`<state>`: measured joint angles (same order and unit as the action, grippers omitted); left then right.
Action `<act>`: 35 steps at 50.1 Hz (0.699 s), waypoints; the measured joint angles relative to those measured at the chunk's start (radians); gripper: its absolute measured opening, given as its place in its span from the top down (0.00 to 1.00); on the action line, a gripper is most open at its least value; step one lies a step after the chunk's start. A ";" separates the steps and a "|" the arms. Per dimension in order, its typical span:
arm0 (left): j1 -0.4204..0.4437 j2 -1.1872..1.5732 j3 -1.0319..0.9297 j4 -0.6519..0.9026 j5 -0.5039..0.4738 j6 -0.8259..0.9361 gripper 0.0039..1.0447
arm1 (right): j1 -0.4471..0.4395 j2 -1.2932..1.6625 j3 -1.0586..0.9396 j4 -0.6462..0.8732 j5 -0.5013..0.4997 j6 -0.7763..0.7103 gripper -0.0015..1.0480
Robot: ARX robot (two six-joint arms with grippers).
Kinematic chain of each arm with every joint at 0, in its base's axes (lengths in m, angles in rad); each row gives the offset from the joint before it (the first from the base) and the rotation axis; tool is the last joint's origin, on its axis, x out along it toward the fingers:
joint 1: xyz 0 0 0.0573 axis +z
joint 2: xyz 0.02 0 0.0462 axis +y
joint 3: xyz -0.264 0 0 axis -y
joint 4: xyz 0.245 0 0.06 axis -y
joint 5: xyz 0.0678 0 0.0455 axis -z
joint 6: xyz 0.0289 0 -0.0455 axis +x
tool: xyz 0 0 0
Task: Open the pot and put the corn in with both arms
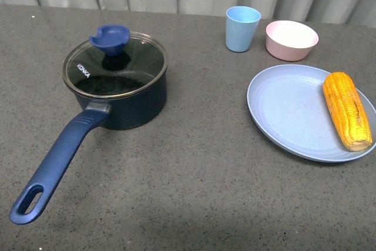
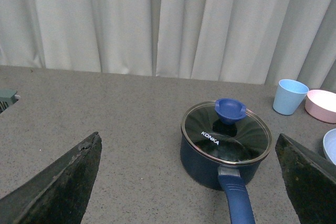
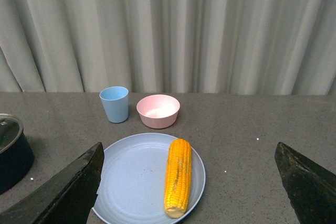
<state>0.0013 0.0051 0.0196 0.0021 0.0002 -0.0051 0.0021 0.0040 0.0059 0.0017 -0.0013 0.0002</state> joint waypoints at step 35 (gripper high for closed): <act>0.000 0.000 0.000 0.000 0.000 0.000 0.06 | 0.000 0.000 0.000 0.000 0.000 0.000 0.09</act>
<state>0.0013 0.0051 0.0196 0.0021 0.0002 -0.0051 0.0021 0.0040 0.0059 0.0017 -0.0010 0.0002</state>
